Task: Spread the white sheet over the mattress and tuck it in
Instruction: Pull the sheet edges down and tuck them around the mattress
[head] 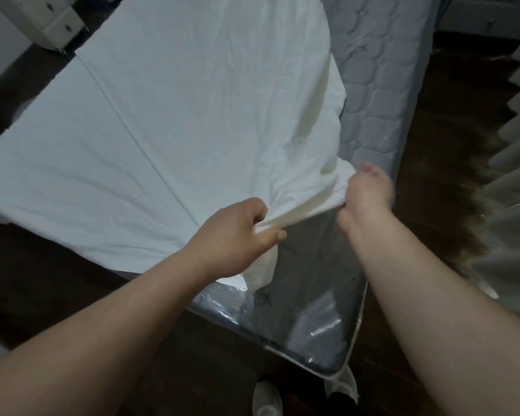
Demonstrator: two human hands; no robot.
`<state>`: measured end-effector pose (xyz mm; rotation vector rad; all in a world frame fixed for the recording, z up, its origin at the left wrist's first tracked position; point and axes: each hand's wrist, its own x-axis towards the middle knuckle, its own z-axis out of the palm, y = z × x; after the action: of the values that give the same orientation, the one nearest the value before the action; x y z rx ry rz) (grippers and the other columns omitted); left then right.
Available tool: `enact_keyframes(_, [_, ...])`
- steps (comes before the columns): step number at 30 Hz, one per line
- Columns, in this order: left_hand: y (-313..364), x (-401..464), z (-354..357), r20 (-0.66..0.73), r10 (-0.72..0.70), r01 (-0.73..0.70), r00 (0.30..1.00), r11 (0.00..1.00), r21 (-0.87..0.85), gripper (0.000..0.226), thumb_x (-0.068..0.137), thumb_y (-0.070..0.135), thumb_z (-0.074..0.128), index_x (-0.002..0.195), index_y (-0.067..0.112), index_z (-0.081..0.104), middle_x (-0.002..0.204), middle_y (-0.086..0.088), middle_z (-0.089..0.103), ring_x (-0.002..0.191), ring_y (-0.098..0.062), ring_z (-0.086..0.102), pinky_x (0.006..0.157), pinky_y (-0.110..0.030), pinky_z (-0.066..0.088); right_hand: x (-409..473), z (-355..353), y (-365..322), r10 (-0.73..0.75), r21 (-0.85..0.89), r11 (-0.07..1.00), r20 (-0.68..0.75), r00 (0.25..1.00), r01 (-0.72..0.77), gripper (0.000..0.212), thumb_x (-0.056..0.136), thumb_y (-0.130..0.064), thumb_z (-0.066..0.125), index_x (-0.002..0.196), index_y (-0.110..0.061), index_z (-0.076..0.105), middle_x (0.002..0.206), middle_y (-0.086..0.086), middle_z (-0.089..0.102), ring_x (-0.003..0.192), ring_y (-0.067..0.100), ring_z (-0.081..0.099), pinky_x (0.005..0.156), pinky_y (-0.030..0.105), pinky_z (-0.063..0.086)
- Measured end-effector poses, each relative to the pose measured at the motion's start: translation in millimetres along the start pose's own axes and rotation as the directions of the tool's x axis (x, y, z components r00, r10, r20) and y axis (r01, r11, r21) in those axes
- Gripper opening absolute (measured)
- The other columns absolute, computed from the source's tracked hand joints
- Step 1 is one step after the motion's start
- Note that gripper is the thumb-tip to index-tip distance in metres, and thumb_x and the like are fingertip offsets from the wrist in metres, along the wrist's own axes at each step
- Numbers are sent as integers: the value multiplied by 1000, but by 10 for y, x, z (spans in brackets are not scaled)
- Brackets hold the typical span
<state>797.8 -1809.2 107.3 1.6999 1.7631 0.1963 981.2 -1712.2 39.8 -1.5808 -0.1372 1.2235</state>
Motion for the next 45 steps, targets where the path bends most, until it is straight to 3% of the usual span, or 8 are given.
enact_keyframes(5, [56,62,419,36,-94,95,995,995,-19,8,90,27,64,89,30,57,83,9,62,76,-9,58,58,-29,36,-689,-903,-535,-728,-243,668,-16,685,704,39,90,-2,58,108,-36,60,114,-16,62,109,-6,59,99,18,49])
enact_keyframes(8, [156,65,684,136,-44,47,990,999,-17,16,88,18,63,96,32,60,85,12,64,77,-6,58,59,-27,37,-756,-1405,-514,-841,-345,515,-26,540,785,33,92,-1,57,104,-32,59,112,-5,63,105,-6,58,99,11,42])
enact_keyframes(13, [302,-63,1139,271,7,-28,963,997,73,35,89,15,61,121,27,57,101,11,56,92,-14,54,73,-28,39,-71,-2325,507,-73,-724,690,-61,995,6,25,95,-14,53,95,-34,67,115,10,68,91,29,68,82,38,59])
enact_keyframes(25, [-196,-443,1793,360,-271,242,893,962,123,38,91,29,63,129,25,60,126,1,60,113,-21,61,101,-38,50,-40,-2980,1114,214,-946,269,-126,969,-183,51,97,-12,47,148,-17,48,153,19,38,123,37,55,97,35,46])
enact_keyframes(30, [-379,-408,1945,258,-507,524,822,852,5,17,95,13,51,105,5,63,104,-16,67,100,-34,65,90,-45,52,-103,-2939,1215,122,-980,63,195,973,189,49,99,-27,54,147,-24,47,148,6,40,127,30,51,102,45,49])
enact_keyframes(38, [-798,-173,2327,327,-743,762,584,363,-537,26,101,13,52,123,7,64,120,-20,69,96,-32,69,74,-45,63,-3,-2218,1773,189,-566,-338,742,644,752,61,86,-27,68,143,-32,46,135,3,50,120,30,48,95,44,42])
enact_keyframes(41, [-911,-131,2382,450,-748,694,488,19,-720,18,102,11,44,104,17,61,73,-5,60,48,-17,55,38,-24,45,74,-1987,1884,239,-467,-441,762,602,767,19,85,-8,61,99,-19,54,85,1,52,77,27,52,68,37,31])
enact_keyframes(45, [-1107,-198,2448,472,-763,671,442,-68,-738,18,104,32,54,92,20,60,60,5,58,48,-9,54,42,-19,43,-20,-2049,1920,335,-561,-408,642,689,721,16,94,-6,49,93,-19,40,76,-3,40,70,26,50,69,35,35])
